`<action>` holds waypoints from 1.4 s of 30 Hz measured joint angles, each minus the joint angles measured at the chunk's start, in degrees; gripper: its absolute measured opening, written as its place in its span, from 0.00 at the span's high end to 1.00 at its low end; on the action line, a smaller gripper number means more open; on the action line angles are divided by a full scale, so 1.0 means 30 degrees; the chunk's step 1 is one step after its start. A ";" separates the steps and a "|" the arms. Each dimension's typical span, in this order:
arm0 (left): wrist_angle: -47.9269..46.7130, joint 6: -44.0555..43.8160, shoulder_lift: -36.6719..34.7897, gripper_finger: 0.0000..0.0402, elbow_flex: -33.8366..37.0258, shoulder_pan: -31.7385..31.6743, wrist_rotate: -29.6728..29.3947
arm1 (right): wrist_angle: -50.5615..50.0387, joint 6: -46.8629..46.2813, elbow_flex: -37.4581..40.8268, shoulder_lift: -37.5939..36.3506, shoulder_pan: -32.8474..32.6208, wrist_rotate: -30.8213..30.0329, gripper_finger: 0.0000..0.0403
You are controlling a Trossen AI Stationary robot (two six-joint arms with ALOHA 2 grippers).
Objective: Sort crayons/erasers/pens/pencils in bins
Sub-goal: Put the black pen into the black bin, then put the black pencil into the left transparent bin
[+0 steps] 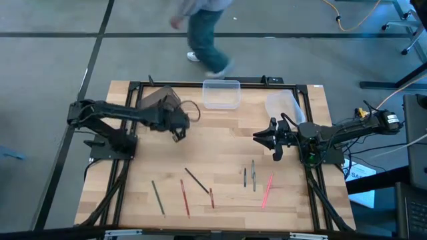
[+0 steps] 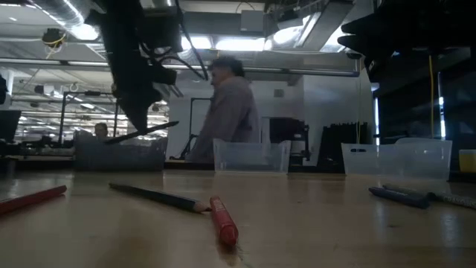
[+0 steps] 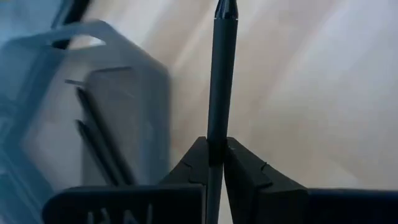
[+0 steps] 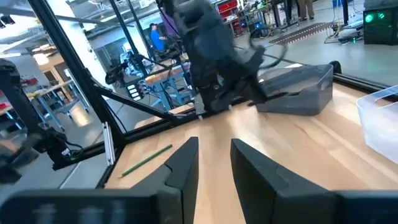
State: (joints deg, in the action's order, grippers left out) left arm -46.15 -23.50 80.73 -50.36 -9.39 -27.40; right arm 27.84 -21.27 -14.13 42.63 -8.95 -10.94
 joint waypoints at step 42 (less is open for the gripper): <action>-0.2033 0.3679 -0.0036 0.72 -0.0912 -0.8501 0.0838 | -0.0016 0.0616 0.0000 0.0000 0.0030 0.0153 0.76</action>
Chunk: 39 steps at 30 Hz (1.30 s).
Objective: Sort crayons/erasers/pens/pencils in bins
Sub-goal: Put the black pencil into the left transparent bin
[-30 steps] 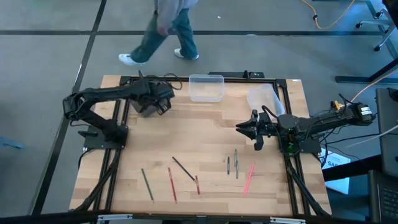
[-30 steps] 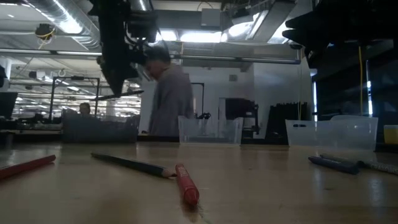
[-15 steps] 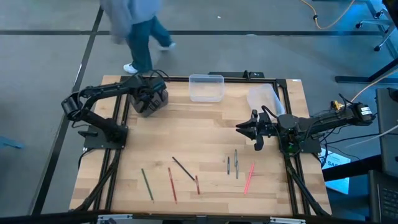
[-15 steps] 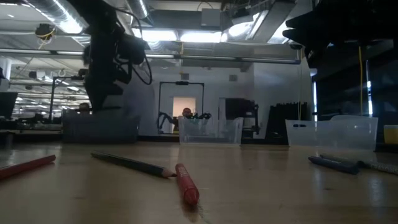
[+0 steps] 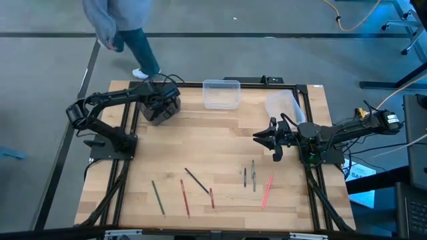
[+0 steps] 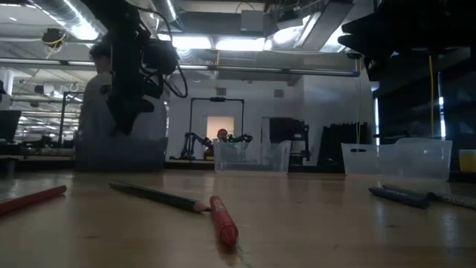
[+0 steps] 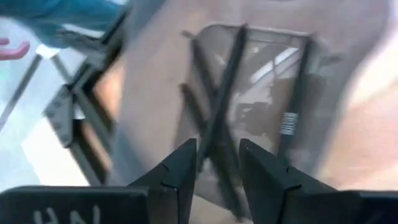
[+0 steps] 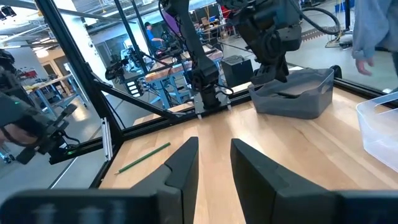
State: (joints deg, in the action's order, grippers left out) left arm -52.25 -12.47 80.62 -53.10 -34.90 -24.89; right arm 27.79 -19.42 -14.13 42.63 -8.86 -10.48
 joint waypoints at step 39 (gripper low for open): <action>1.2320 0.5361 0.7941 0.73 -0.0984 1.8871 0.7702 | 0.0027 -0.0399 0.0000 -0.0007 -0.0001 0.0016 0.76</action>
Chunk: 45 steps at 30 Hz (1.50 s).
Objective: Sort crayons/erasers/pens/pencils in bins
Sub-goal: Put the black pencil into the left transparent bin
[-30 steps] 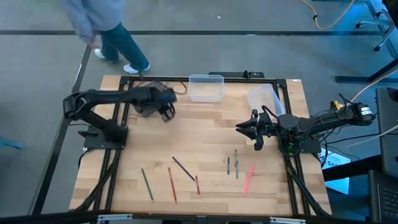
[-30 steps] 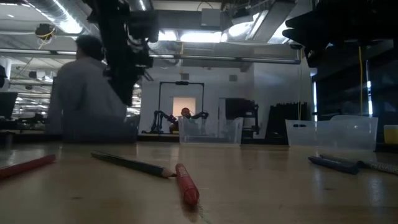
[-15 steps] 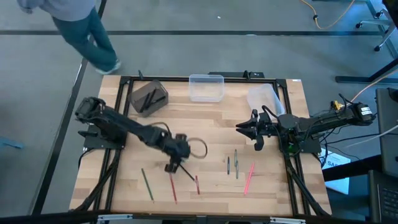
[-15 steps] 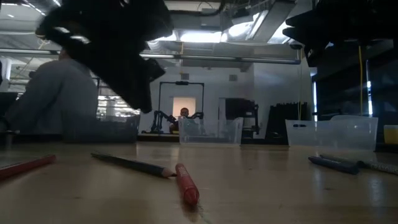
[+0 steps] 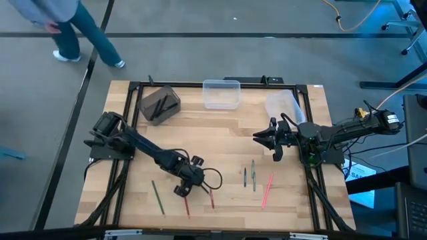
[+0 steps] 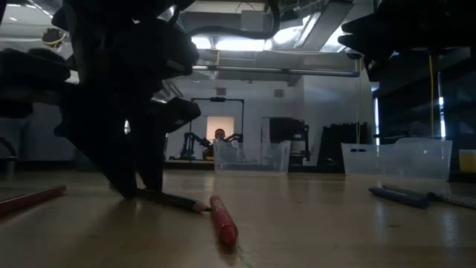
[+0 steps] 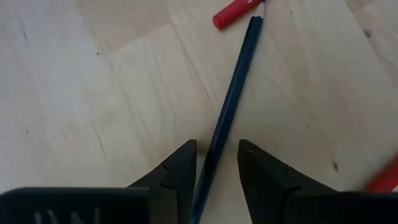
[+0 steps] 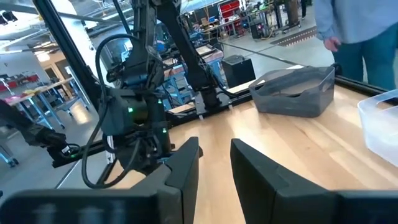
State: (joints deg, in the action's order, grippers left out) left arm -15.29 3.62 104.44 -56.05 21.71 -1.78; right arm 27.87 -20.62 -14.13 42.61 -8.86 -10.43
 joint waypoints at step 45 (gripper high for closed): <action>-0.3922 -0.5298 -0.2896 1.00 -0.0736 0.0946 -0.9534 | -0.0552 -0.0766 0.0000 0.0007 0.0000 -0.0011 0.76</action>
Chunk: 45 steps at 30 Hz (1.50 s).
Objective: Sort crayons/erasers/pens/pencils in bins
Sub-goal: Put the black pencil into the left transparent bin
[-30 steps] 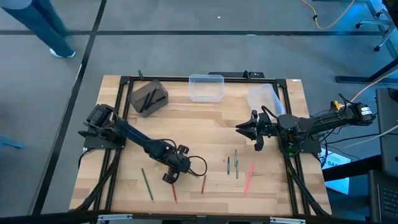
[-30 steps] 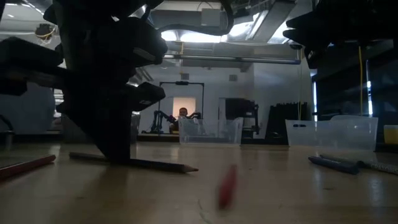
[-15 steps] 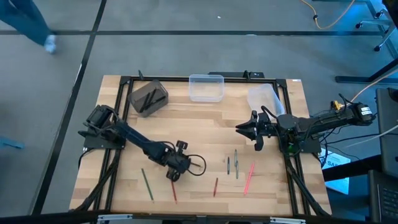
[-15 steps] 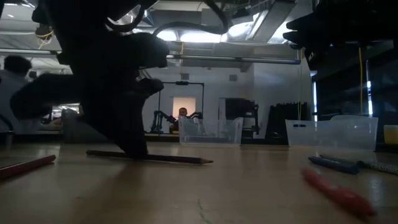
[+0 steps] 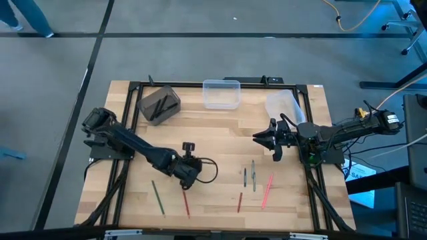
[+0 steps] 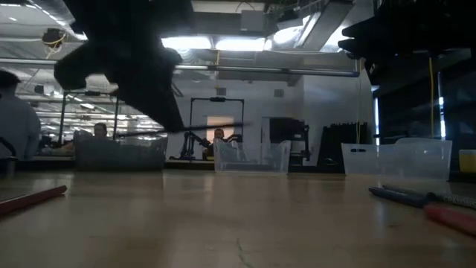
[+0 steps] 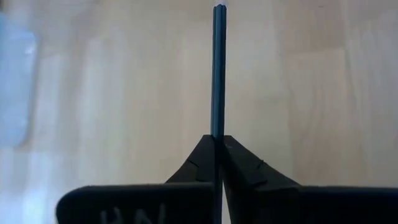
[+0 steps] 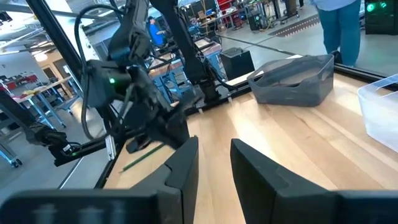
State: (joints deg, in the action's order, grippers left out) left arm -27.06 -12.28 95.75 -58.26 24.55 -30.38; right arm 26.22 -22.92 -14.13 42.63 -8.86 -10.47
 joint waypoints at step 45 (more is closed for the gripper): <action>1.5327 1.3061 0.0197 1.00 -0.0039 -1.5019 0.3146 | 0.0091 0.1737 0.0000 0.0000 0.0000 -0.0379 0.76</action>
State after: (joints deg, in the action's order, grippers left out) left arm 18.93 26.91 96.35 -58.38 -20.51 -20.94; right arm 26.49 -17.71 -14.13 42.63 -8.86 -11.60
